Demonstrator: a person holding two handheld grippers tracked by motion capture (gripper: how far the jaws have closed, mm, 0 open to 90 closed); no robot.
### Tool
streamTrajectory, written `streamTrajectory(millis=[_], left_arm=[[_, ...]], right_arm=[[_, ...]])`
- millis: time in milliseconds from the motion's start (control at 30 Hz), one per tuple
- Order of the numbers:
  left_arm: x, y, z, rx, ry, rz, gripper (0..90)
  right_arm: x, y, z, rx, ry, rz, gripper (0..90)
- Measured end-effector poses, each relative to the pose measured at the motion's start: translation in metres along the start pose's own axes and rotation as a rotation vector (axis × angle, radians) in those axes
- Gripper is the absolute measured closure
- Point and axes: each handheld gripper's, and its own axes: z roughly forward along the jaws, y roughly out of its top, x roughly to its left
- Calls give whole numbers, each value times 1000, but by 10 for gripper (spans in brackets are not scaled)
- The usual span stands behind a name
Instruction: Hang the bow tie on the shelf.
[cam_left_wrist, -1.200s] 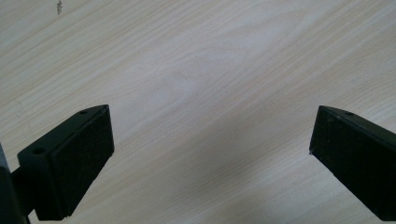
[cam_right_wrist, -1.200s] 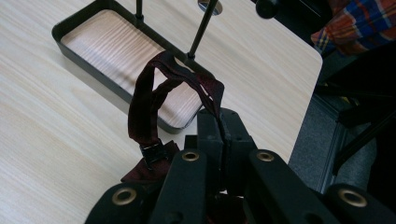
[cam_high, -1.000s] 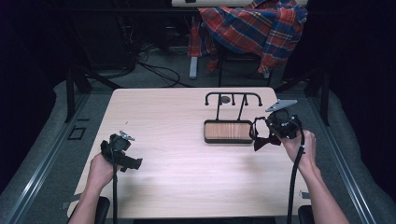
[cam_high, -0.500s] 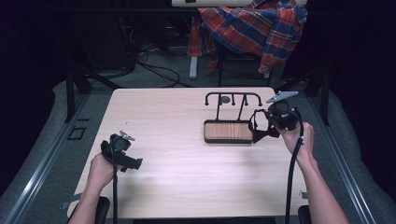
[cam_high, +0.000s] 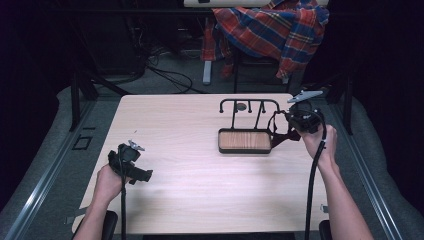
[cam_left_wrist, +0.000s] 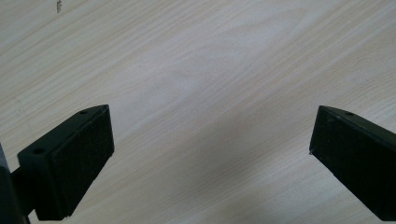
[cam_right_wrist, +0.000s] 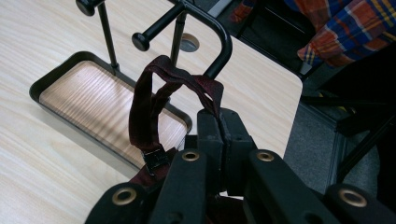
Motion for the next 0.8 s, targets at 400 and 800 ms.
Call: streamTrajectory(millis=[400,800], left_arm=[[0,0,0,-2,0,-1,0],[0,0,0,2,1,1,0]], right_arm=[[-5,7,7,-13,7,28,885],[-9,10,20,7,-5,53,885]])
